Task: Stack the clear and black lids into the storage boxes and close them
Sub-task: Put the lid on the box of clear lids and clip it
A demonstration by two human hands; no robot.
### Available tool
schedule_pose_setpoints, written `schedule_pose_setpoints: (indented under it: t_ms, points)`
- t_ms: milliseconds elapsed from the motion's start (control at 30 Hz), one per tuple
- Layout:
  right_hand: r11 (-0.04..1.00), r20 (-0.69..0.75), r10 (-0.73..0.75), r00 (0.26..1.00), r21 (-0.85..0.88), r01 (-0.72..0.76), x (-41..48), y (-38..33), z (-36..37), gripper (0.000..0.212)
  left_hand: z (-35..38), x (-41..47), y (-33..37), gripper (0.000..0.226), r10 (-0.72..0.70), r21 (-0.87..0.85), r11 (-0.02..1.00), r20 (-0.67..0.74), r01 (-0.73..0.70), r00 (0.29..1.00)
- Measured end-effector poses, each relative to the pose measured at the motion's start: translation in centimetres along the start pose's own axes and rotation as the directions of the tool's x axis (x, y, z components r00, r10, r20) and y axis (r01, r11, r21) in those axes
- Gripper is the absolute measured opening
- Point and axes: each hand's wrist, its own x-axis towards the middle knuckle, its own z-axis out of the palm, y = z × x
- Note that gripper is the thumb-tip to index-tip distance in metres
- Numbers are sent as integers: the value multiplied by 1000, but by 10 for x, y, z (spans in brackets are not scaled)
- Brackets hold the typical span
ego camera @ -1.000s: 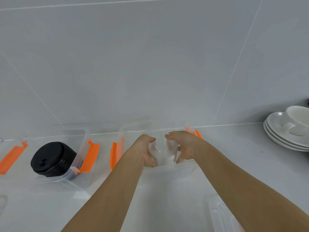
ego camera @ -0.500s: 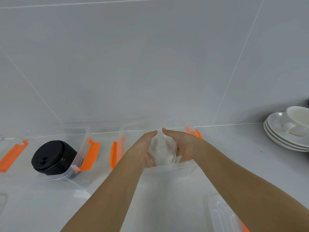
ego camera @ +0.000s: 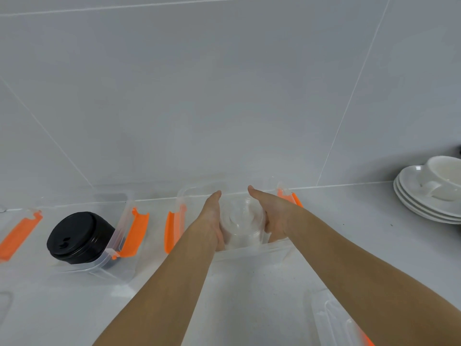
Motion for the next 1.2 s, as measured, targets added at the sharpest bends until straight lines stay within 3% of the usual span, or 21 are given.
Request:
schedule_pose_setpoints:
  t_ms: [100, 267, 400, 567, 700, 833, 967, 1067, 1200]
  points:
    - [1000, 47, -5, 999, -9, 5, -2, 0, 1, 71, -1, 1, 0, 65, 6, 11, 1000, -11, -6, 1000]
    - [996, -16, -80, 997, -47, 80, 1, 0, 1, 88, -2, 0, 0, 77, 33, 20, 999, -15, -33, 999]
    - [973, -73, -202, 977, -132, 191, -6, 1, 1, 78, -3, -10, 2, 81, 77, 95, 993, -22, -75, 997]
    - [899, -62, -332, 941, -323, 296, -32, -12, -3, 77, -10, -31, 14, 83, 266, 210, 944, -21, -256, 964]
    - [801, -41, -490, 871, -415, 431, -69, -20, -15, 80, -14, -65, 23, 68, 439, 309, 839, 98, -447, 893]
    - [699, -48, -628, 776, -473, 536, -108, -14, -34, 80, -13, -97, 18, 66, 643, 413, 657, 130, -631, 754]
    - [549, -72, -784, 617, -543, 635, -134, 9, -54, 78, -7, -117, -14, 68, 865, 550, 310, 176, -776, 471]
    - [456, -106, -859, 501, -605, 653, -146, 38, -69, 83, -1, -121, -43, 68, 923, 600, 85, 253, -796, 289]
    - [442, -156, -878, 453, -632, 637, -149, 79, -88, 90, 9, -117, -85, 73, 919, 612, -135, 371, -779, 131]
